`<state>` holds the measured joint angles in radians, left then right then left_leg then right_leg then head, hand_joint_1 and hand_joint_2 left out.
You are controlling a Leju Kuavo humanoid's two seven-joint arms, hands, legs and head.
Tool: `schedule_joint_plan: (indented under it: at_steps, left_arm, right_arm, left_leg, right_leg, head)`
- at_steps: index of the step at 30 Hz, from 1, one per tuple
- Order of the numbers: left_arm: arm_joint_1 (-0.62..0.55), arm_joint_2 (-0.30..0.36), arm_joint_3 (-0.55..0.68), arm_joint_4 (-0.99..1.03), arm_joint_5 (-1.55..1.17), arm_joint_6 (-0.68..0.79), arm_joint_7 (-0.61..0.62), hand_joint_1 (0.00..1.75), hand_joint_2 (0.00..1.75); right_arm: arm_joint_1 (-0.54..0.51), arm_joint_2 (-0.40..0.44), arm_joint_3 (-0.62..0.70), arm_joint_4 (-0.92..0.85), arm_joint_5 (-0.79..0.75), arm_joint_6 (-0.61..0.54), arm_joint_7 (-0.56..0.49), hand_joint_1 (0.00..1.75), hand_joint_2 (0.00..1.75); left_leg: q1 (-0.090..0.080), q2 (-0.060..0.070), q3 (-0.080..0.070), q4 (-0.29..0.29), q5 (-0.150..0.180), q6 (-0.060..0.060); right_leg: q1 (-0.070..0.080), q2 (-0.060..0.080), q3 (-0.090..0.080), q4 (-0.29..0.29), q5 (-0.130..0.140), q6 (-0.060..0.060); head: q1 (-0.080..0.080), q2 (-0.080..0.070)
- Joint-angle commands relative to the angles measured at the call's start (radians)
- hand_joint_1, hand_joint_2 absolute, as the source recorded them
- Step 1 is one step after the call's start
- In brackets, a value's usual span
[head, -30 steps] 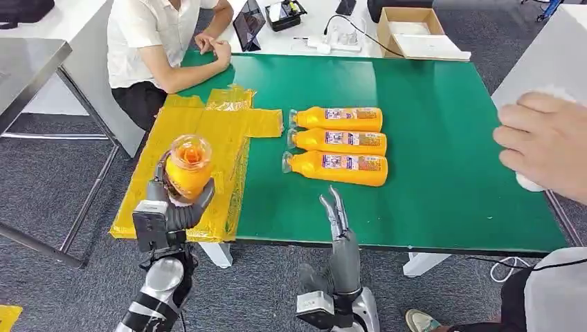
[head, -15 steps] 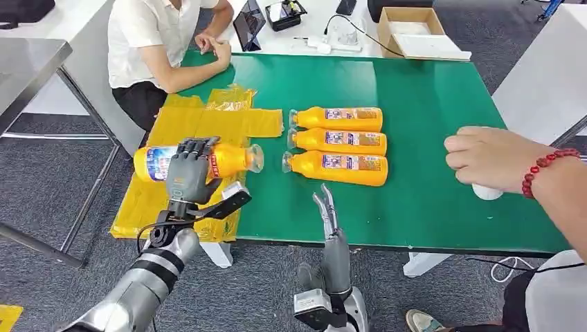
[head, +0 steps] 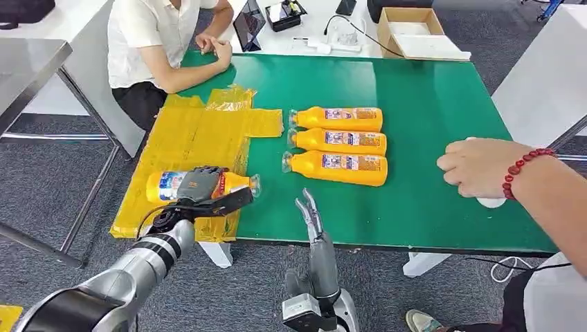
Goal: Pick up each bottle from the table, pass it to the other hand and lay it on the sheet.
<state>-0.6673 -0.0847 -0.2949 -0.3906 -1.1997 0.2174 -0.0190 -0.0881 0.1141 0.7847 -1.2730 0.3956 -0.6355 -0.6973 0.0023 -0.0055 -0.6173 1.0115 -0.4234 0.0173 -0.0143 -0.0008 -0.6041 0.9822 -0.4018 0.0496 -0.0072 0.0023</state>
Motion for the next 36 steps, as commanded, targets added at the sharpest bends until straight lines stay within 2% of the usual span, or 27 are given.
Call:
schedule_joint_plan:
  at_steps: [1, 2, 10, 14, 21, 24, 27, 29, 30, 33, 34, 35, 36]
  left_arm:
    - [-0.026, -0.010, 0.125, 0.099, 0.137, -0.071, -0.061, 0.00, 1.75]
    - [-0.022, -0.024, 0.189, 0.094, 0.217, -0.115, -0.109, 0.00, 1.75]
    - [-0.022, -0.024, 0.189, 0.094, 0.217, -0.115, -0.109, 0.00, 1.75]
    - [-0.015, -0.063, 0.325, 0.065, 0.441, -0.282, -0.255, 0.00, 1.75]
    - [-0.006, -0.082, 0.357, 0.004, 0.589, -0.381, -0.346, 0.00, 1.75]
    - [0.045, -0.099, 0.375, -0.111, 0.752, -0.455, -0.419, 0.00, 1.75]
    - [0.170, -0.115, 0.278, -0.384, 0.920, -0.411, -0.415, 0.00, 1.75]
    - [0.283, -0.104, 0.158, -0.624, 1.063, -0.327, -0.384, 0.00, 1.75]
    - [0.319, -0.092, 0.117, -0.691, 1.094, -0.309, -0.367, 0.00, 1.75]
    - [0.427, -0.058, 0.029, -0.874, 1.217, -0.187, -0.335, 0.00, 1.75]
    - [0.467, -0.047, 0.008, -0.934, 1.256, -0.156, -0.346, 0.00, 1.75]
    - [0.505, -0.043, 0.009, -0.984, 1.351, -0.179, -0.339, 0.00, 1.75]
    - [0.540, -0.032, 0.008, -1.029, 1.448, -0.227, -0.320, 0.00, 1.75]
  right_arm:
    - [-0.033, -0.011, 0.019, 0.078, -0.005, -0.010, -0.001, 0.00, 0.00]
    - [-0.035, -0.012, 0.023, 0.081, -0.008, -0.013, -0.001, 0.00, 0.00]
    - [-0.035, -0.012, 0.023, 0.081, -0.008, -0.013, -0.001, 0.00, 0.00]
    - [-0.060, -0.020, 0.067, 0.104, -0.024, -0.049, -0.001, 0.00, 0.00]
    - [-0.064, -0.023, 0.086, 0.112, -0.035, -0.063, -0.001, 0.00, 0.00]
    - [-0.040, -0.021, 0.063, 0.104, -0.017, -0.063, -0.001, 0.00, 0.00]
    - [-0.007, -0.024, 0.026, 0.079, 0.021, -0.063, -0.001, 0.00, 0.00]
    - [0.024, -0.027, -0.026, 0.043, 0.043, -0.063, -0.001, 0.00, 0.00]
    - [0.033, -0.031, -0.046, 0.032, 0.053, -0.063, -0.001, 0.00, 1.75]
    - [0.086, -0.017, -0.219, -0.004, 0.166, -0.063, -0.001, 0.00, 1.75]
    - [0.093, -0.016, -0.274, -0.003, 0.194, -0.063, -0.001, 0.00, 1.75]
    - [0.104, -0.001, -0.352, 0.003, 0.264, -0.063, 0.014, 0.00, 1.75]
    - [0.100, -0.004, -0.391, 0.013, 0.294, -0.063, 0.023, 0.00, 1.75]
  left_leg:
    - [0.001, 0.004, 0.007, -0.001, -0.002, -0.001]
    - [0.001, 0.002, 0.006, -0.001, -0.001, -0.001]
    - [0.000, 0.001, 0.008, -0.001, -0.001, -0.001]
    - [0.000, 0.002, 0.010, -0.002, -0.001, -0.001]
    - [0.001, 0.002, 0.012, -0.001, -0.001, -0.001]
    - [0.000, 0.001, 0.012, -0.001, -0.001, -0.001]
    - [0.000, 0.000, 0.011, -0.001, -0.001, -0.001]
    - [0.000, 0.001, 0.010, -0.001, -0.002, 0.000]
    - [0.000, 0.001, 0.008, -0.001, -0.001, 0.000]
    - [0.000, 0.002, 0.008, -0.001, -0.003, -0.001]
    - [0.001, 0.002, 0.013, 0.000, -0.006, -0.002]
    - [0.000, -0.001, 0.006, 0.000, -0.003, -0.001]
    - [0.000, 0.000, 0.008, 0.000, -0.004, -0.001]
  right_leg:
    - [0.001, 0.003, 0.006, -0.001, -0.001, -0.003]
    - [0.001, 0.002, 0.005, -0.001, -0.001, -0.002]
    - [0.000, 0.001, 0.008, -0.001, 0.000, -0.001]
    - [0.000, 0.002, 0.009, -0.002, 0.000, -0.002]
    - [0.001, 0.002, 0.011, -0.001, 0.000, -0.002]
    - [0.001, 0.001, 0.011, -0.002, -0.001, -0.002]
    - [0.001, 0.000, 0.010, -0.002, -0.001, -0.002]
    - [0.001, 0.000, 0.009, -0.001, -0.002, -0.002]
    - [0.000, 0.000, 0.008, -0.001, -0.001, -0.001]
    - [0.000, 0.001, 0.007, -0.001, -0.002, -0.001]
    - [0.001, 0.001, 0.012, -0.001, -0.005, -0.003]
    - [0.000, -0.001, 0.006, -0.001, -0.003, -0.001]
    - [0.000, 0.000, 0.007, -0.001, -0.004, -0.002]
  head:
    - [0.000, 0.000]
    - [0.000, 0.000]
    - [0.000, 0.000]
    - [0.000, 0.000]
    - [0.000, 0.000]
    - [0.000, 0.000]
    - [0.000, 0.000]
    - [0.000, 0.000]
    - [0.000, 0.000]
    - [0.000, 0.000]
    - [0.000, 0.000]
    - [0.000, 0.000]
    - [0.000, 0.000]
